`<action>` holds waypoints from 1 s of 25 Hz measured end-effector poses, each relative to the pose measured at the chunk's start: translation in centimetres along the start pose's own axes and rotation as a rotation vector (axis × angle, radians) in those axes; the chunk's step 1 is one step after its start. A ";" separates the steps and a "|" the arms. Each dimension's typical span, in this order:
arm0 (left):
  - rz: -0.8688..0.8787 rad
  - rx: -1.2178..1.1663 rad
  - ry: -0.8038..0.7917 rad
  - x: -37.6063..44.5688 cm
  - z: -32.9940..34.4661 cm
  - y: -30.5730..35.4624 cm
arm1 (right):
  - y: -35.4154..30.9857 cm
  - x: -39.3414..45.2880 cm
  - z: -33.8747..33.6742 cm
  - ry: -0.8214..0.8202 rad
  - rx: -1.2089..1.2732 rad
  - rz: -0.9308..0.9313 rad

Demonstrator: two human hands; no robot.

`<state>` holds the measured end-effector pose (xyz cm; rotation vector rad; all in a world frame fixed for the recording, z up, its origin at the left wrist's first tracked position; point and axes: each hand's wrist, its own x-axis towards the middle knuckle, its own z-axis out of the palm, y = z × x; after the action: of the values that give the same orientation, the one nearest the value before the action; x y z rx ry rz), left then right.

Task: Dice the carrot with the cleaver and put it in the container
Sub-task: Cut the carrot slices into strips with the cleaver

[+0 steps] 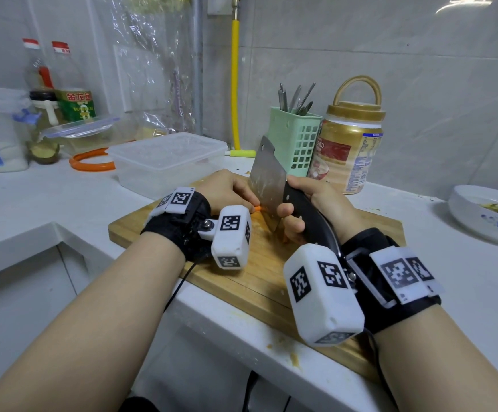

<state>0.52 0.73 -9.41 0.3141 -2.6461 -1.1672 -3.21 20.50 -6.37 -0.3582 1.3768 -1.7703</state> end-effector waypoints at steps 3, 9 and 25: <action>-0.002 -0.001 0.004 -0.1 0.1 0.1 | 0.0 -0.1 0.0 -0.003 -0.014 0.006; -0.002 0.024 -0.011 0.1 0.1 0.0 | 0.0 -0.1 0.0 -0.011 0.005 0.018; -0.011 0.011 -0.011 0.2 0.1 -0.3 | -0.5 -0.2 0.8 0.066 -0.108 0.004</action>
<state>0.30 0.51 -9.63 0.3260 -2.6644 -1.1619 -2.81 20.13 -5.63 -0.3576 1.5222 -1.7226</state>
